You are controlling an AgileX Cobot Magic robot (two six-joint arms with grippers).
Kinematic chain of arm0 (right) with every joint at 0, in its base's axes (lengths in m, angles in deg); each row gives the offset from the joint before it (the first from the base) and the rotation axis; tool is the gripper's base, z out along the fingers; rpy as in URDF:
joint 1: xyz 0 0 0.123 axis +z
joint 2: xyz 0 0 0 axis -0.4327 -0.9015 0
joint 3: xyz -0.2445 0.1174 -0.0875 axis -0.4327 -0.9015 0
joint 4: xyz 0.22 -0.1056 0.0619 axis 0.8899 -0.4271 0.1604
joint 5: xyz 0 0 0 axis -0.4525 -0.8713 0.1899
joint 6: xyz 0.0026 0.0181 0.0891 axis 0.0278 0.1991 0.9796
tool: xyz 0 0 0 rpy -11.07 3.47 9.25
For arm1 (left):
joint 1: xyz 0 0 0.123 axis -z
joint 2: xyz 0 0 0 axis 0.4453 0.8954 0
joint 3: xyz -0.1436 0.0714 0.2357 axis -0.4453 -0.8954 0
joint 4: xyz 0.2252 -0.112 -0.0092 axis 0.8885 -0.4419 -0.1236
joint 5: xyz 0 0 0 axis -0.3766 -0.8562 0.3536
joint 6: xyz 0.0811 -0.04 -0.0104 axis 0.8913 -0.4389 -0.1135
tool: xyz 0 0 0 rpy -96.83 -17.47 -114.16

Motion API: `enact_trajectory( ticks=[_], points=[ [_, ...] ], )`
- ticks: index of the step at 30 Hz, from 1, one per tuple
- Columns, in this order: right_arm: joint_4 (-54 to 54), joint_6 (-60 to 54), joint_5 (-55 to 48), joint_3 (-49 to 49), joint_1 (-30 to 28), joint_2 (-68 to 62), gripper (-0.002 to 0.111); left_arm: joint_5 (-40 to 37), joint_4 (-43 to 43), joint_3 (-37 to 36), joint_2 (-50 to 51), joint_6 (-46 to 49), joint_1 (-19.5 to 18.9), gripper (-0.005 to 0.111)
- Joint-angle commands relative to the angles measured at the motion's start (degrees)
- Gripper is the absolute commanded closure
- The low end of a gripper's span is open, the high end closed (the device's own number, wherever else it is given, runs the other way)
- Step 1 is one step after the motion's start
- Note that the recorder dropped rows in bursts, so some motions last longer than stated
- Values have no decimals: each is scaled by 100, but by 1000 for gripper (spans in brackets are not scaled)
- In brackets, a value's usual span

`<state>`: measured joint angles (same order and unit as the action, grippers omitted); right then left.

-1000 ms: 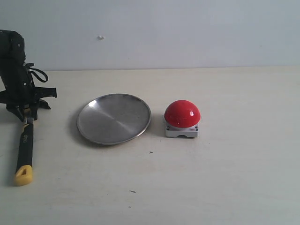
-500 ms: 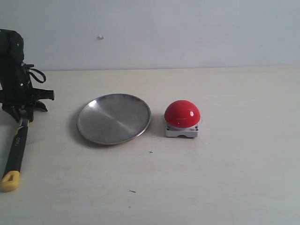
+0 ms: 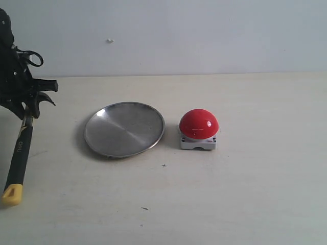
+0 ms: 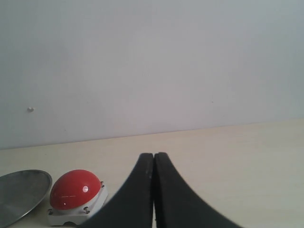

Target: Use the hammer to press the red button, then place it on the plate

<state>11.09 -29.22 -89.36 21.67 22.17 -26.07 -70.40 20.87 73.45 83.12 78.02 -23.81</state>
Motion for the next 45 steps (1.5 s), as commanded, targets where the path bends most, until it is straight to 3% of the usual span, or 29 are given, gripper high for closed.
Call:
enact_trajectory(
  ticks=[1, 5, 12, 20, 34, 45],
  points=[
    [0, 17, 28, -23, -34, 40, 108, -19, -546, 16, -220, 249, -16, 107],
    [0, 17, 28, -23, -34, 40, 108, -19, -1140, 16, -255, 524, -2, 107],
    [0, 17, 28, -23, -34, 40, 108, -19, -1323, 16, -535, 662, 72, 107],
    [0, 17, 28, -23, -34, 40, 108, -19, -2602, -78, -724, 1300, 93, 107],
    [0, 17, 28, -23, -34, 40, 108, -19, -3143, -874, -1060, 1901, 93, 107],
    [0, 17, 28, -23, -34, 40, 108, -19, -3739, -1021, -1110, 2326, 290, 107]
  ],
)
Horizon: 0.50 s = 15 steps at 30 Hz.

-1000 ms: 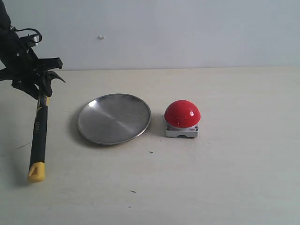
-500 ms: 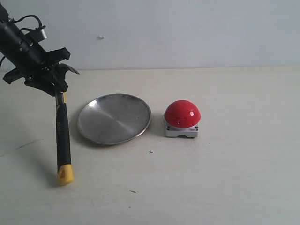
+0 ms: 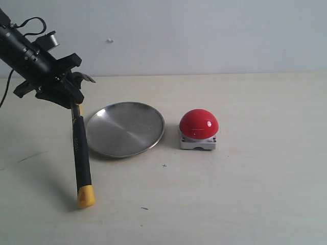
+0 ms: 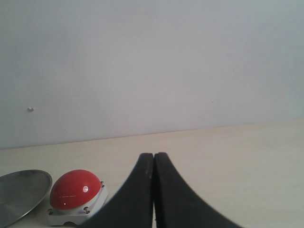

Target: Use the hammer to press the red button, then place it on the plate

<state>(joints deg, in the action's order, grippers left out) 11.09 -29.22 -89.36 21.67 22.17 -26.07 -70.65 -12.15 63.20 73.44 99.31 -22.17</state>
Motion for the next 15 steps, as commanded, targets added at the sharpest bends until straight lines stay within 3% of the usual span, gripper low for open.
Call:
enact_trajectory(
  ticks=[1, 15],
  points=[
    [0, 17, 28, -23, -34, 40, 108, 5, -552, 4, -142, 256, 171, 107],
    [0, 17, 28, -23, -34, 40, 108, 5, -1945, -544, -154, 1227, 521, 107]
  ],
)
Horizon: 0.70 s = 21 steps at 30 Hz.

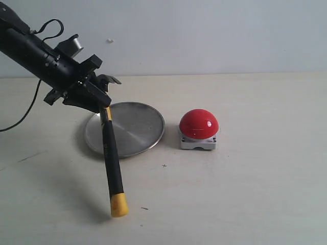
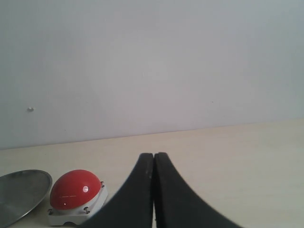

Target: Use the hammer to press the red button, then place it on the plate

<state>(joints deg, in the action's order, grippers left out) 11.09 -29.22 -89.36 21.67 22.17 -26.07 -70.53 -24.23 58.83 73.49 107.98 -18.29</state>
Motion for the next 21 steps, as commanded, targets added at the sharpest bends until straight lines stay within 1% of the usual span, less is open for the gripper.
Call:
enact_trajectory(
  ticks=[1, 9, 15, 18, 21],
  points=[
    [0, 17, 28, -23, -34, 40, 108, -6, -830, -139, -160, 469, 175, 107],
    [0, 17, 28, -23, -34, 40, 108, -6, -1504, -362, -160, 991, 446, 107],
    [0, 17, 28, -23, -34, 40, 108, -6, -2218, -536, -160, 1495, 521, 107],
    [0, 17, 28, -23, -34, 40, 108, -6, -2509, -632, -160, 1898, 574, 107],
    [0, 17, 28, -23, -34, 40, 108, -6, -2733, -671, -160, 2018, 585, 107]
  ],
)
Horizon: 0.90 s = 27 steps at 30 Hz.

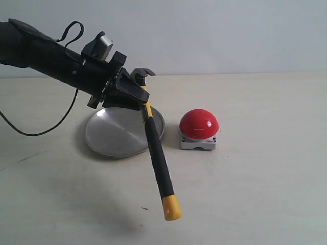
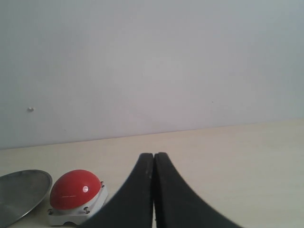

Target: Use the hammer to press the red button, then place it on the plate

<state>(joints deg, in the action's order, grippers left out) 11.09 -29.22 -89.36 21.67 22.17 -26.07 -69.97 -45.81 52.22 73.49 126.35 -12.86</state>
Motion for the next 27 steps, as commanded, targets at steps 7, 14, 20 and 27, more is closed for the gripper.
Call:
enact_trajectory(
  ticks=[7, 14, 20, 27],
  points=[
    [2444, 2279, 1045, -23, -34, 40, 108, -62, -637, -10, -160, 196, 89, 107],
    [2465, 2189, 2312, -10, -34, 40, 108, -62, -715, -10, -160, 207, 102, 107],
    [989, 1536, 1490, 1358, -34, -1302, 108, -62, -765, -10, -160, 207, 170, 107],
    [-103, 842, -890, 3476, -20, -3628, 108, -62, -934, -10, -160, 196, 197, 107]
  ],
)
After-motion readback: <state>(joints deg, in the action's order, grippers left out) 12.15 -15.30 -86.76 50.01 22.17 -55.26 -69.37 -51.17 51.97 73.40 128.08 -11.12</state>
